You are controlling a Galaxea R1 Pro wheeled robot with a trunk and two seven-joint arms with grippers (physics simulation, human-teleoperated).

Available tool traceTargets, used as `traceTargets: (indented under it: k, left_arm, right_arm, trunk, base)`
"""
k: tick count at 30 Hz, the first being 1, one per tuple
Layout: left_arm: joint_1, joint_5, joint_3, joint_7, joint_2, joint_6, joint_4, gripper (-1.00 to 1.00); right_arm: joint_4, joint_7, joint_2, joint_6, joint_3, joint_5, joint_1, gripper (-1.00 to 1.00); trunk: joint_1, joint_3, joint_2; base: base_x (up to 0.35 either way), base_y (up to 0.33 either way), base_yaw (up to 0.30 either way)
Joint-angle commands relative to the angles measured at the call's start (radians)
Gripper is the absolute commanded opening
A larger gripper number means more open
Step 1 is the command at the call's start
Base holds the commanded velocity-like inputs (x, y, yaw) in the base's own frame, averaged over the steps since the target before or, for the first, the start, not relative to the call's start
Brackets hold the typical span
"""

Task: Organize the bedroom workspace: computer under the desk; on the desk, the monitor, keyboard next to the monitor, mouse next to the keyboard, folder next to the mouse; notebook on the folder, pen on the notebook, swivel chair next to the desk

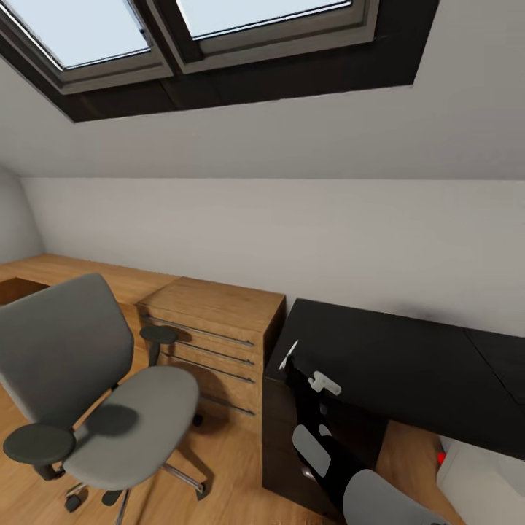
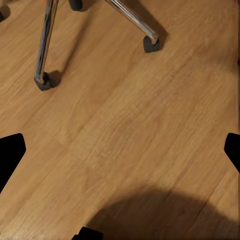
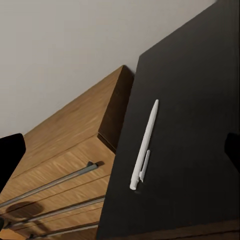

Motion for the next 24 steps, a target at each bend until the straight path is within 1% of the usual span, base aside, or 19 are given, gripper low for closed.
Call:
traceTargets:
  k: [1,12,24]
  left_arm:
    - [-0.001,0.008,-0.009,0.007,0.001,-0.005,0.000,1.00]
    - [-0.001,0.008,-0.009,0.006,0.000,-0.005,0.000,1.00]
    - [-0.001,0.008,-0.009,0.007,0.000,-0.006,0.000,1.00]
  right_arm:
    - [0.001,-0.007,0.000,-0.005,0.007,-0.003,-0.001,1.00]
    - [0.000,-0.005,0.000,-0.010,0.008,-0.004,-0.001,1.00]
    - [-0.005,-0.001,0.000,-0.007,0.010,-0.004,-0.001,1.00]
  trunk:
    - [0.000,-0.002,-0.001]
    - [0.000,-0.017,-0.001]
    - [0.000,-0.033,-0.001]
  base:
    - [0.000,0.000,-0.198]
    - [0.000,0.000,-0.182]
    - [0.000,0.000,-0.126]
